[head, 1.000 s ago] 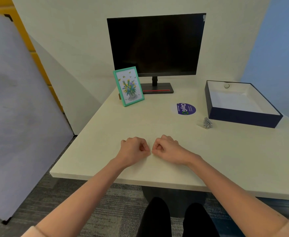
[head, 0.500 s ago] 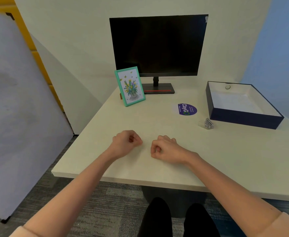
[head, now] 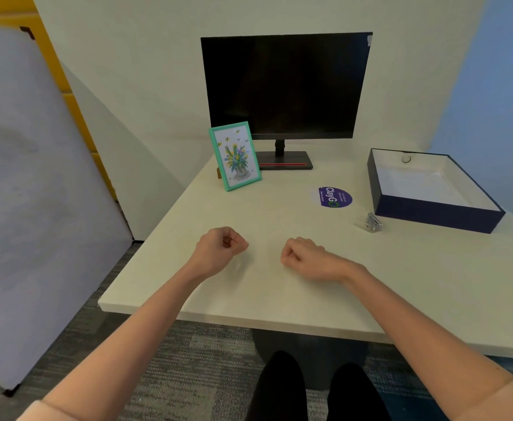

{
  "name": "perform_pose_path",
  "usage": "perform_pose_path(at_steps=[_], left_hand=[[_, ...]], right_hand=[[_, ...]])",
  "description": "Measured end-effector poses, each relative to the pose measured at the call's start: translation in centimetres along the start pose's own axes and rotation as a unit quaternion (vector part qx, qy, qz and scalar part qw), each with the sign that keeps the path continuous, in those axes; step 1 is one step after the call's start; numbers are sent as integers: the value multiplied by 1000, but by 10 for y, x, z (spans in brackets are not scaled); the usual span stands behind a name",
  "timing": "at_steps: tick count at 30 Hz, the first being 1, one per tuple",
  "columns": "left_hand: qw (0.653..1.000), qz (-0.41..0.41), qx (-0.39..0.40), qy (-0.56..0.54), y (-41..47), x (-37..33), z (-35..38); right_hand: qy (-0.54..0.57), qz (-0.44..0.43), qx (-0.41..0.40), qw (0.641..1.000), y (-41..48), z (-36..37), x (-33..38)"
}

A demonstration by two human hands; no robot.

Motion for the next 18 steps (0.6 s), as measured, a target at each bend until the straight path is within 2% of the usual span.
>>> perform_pose_path(at_steps=[4,9,18], left_hand=[[999,12,8,-35,4,-27,14],[996,57,29,-58,4,-73,58],[976,134,136,-104,-34,-175,166]], right_hand=[[42,25,-51,998,3,-24,-13],[42,49,-96,993,-15,-52,-27],[32,150,-182,971,-121,-123,-100]])
Point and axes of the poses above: each hand's wrist, its own y-axis towards the middle knuckle, its own z-axis out of the palm, x = y × z, the point moved 4 cm from there along y, towards the middle knuckle, and after that the axes turned 13 degrees about -x, right-handed, at the moved point
